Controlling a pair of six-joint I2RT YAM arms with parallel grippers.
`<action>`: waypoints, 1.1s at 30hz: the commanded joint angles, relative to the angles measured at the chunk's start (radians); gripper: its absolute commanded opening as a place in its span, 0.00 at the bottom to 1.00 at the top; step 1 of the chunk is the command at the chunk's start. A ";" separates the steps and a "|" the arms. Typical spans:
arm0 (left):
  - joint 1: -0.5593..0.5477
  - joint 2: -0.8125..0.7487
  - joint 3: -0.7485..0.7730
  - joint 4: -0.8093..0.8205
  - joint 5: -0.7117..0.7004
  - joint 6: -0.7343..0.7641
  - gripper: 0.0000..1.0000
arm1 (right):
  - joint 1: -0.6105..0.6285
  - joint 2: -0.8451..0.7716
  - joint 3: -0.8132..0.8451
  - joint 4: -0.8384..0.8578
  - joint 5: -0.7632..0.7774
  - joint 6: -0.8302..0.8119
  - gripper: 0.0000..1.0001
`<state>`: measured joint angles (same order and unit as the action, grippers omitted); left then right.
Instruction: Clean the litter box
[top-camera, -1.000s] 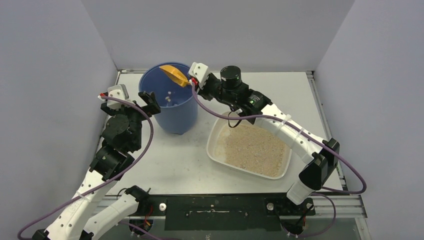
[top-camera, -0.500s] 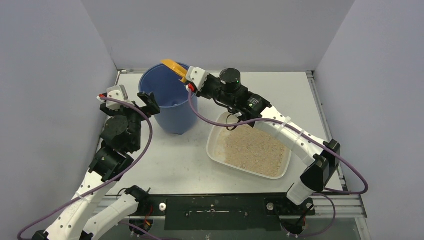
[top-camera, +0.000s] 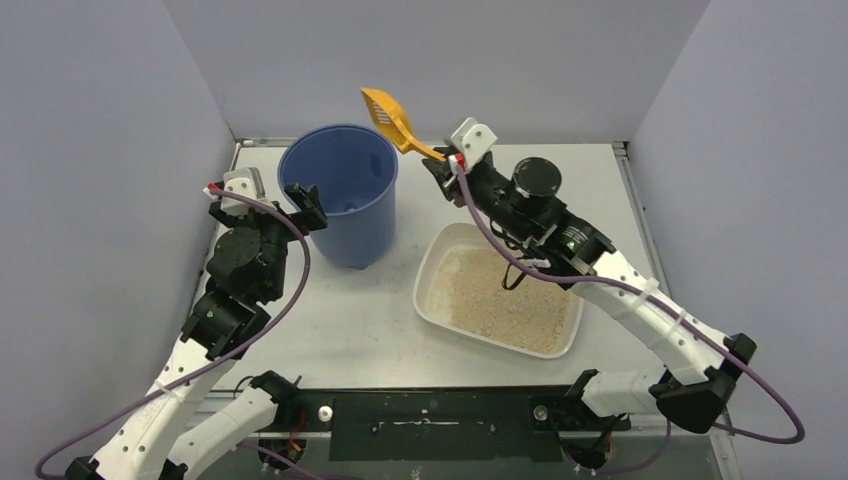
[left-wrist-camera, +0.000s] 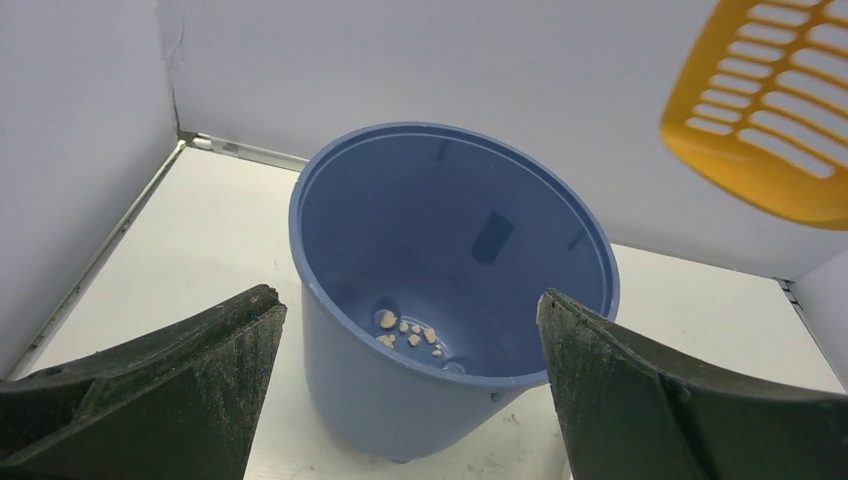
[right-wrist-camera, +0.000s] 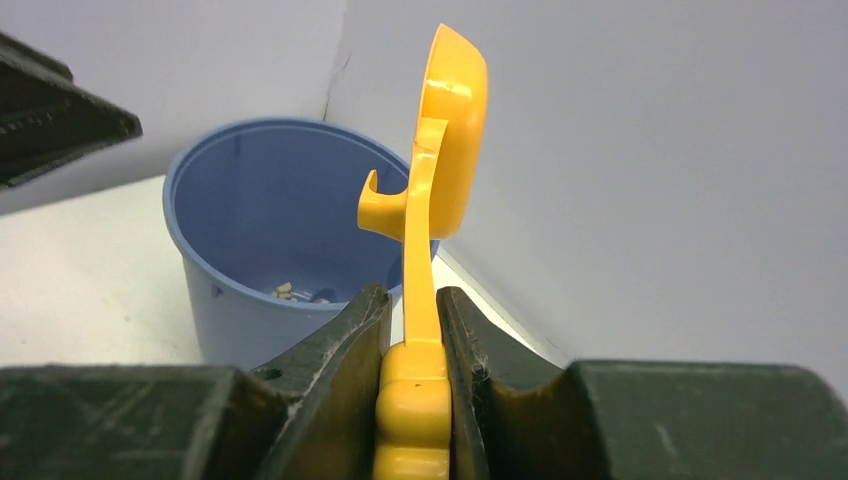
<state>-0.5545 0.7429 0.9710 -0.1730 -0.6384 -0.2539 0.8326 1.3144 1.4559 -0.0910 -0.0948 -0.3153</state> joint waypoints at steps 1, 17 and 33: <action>0.005 0.009 0.009 0.051 0.066 0.001 0.97 | 0.005 -0.125 -0.031 -0.031 0.138 0.193 0.00; -0.006 0.157 0.102 -0.072 0.432 -0.098 0.95 | -0.016 -0.345 -0.127 -0.658 0.329 0.657 0.00; -0.386 0.450 0.074 -0.279 0.234 -0.202 0.95 | -0.058 -0.315 -0.126 -1.205 0.348 1.079 0.00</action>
<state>-0.9306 1.1595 1.0698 -0.4450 -0.3649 -0.4011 0.7845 1.0019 1.3266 -1.1667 0.2268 0.6556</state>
